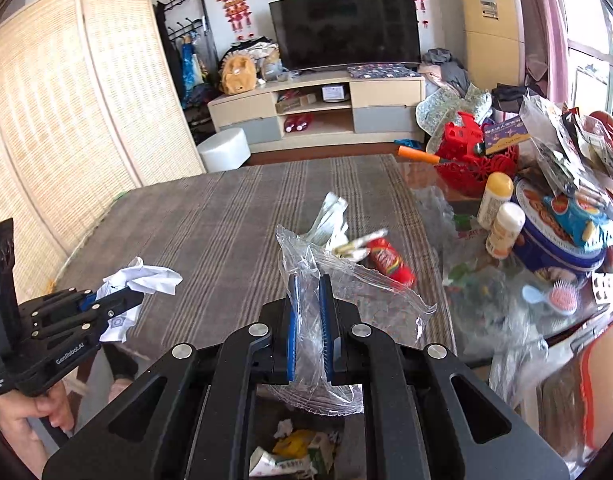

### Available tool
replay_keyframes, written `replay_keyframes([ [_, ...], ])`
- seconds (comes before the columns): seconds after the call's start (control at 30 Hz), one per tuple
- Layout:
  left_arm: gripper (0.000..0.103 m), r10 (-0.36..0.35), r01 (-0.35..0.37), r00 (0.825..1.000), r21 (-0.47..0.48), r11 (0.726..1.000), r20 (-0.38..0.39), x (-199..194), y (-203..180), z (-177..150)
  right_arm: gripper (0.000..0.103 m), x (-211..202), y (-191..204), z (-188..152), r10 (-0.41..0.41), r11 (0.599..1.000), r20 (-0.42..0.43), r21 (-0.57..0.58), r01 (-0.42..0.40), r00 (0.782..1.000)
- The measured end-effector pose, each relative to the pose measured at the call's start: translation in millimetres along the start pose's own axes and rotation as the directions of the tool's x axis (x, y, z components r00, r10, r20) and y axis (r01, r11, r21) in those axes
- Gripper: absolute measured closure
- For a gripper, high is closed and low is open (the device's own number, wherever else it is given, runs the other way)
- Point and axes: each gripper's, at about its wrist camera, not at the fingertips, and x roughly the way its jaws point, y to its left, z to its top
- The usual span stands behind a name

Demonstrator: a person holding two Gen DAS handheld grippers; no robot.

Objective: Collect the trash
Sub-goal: 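Grasp the clear plastic bag with the right gripper while the left grasps white tissue, then lower both grippers over the black bin and open them to drop the trash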

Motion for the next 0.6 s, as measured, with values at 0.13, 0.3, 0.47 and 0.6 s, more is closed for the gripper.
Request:
replay_keyframes([
  [0.13, 0.092, -0.005, 0.005, 1.000, -0.003, 1.000, 0.009, -22.6, -8.1, -36.6, 0.092, -21.8, 10.9, -31.0, 0.009, 1.000, 0.009, -0.001, -0.009, 1.000],
  [0.3, 0.092, -0.017, 0.017, 1.000, -0.009, 1.000, 0.000, -32.2, -13.3, -75.2, 0.091, -27.9, 14.9, -69.4, 0.032, 0.999, -0.026, 0.006, -0.032, 0.999],
  [0.47, 0.091, -0.050, 0.049, 0.996, -0.011, 0.999, -0.072, -10.2, -17.7, -121.8, 0.091, -10.9, 13.5, -116.6, 0.061, 0.998, -0.093, 0.030, -0.059, 0.994],
  [0.6, 0.091, -0.072, 0.066, 0.987, -0.048, 0.997, -0.143, 19.8, -17.6, -159.8, 0.091, 13.6, 10.0, -151.2, 0.072, 0.996, -0.161, 0.066, -0.062, 0.984],
])
